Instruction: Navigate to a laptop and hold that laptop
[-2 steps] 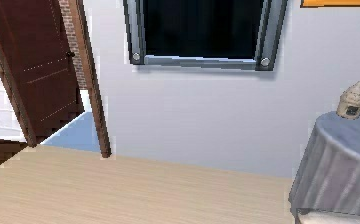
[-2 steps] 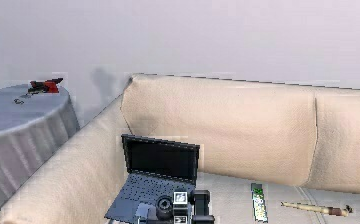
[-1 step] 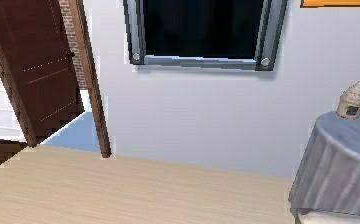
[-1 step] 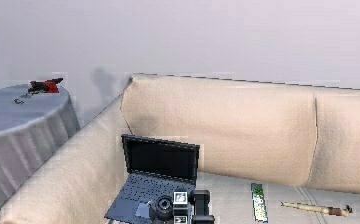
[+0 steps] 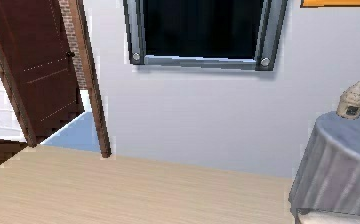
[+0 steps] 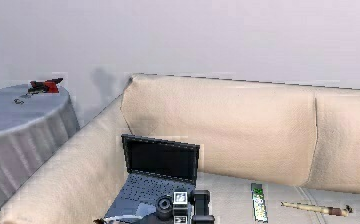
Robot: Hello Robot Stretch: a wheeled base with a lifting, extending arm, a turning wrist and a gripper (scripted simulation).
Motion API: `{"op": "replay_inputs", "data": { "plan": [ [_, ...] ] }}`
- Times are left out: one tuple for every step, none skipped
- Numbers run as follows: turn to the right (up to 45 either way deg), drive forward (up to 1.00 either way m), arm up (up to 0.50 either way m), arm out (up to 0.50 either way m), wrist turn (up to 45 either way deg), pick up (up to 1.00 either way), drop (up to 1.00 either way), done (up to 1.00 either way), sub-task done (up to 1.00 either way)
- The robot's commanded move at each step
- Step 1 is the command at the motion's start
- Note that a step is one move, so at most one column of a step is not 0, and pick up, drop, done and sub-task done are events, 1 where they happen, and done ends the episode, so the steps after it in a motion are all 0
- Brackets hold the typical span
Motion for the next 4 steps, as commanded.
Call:
{"op": "replay_inputs", "data": {
  "plan": [
    [0.0,0.0,0.0,0.0,45.0,0.0,0.0,0.0,0.0],
    [0.0,0.0,0.0,0.0,45.0,0.0,0.0,0.0,0.0],
    [0.0,0.0,0.0,0.0,18.0,0.0,0.0,0.0,0.0],
    [0.0,0.0,-0.3,0.0,0.0,0.0,0.0,0.0,0.0]
  ]
}}
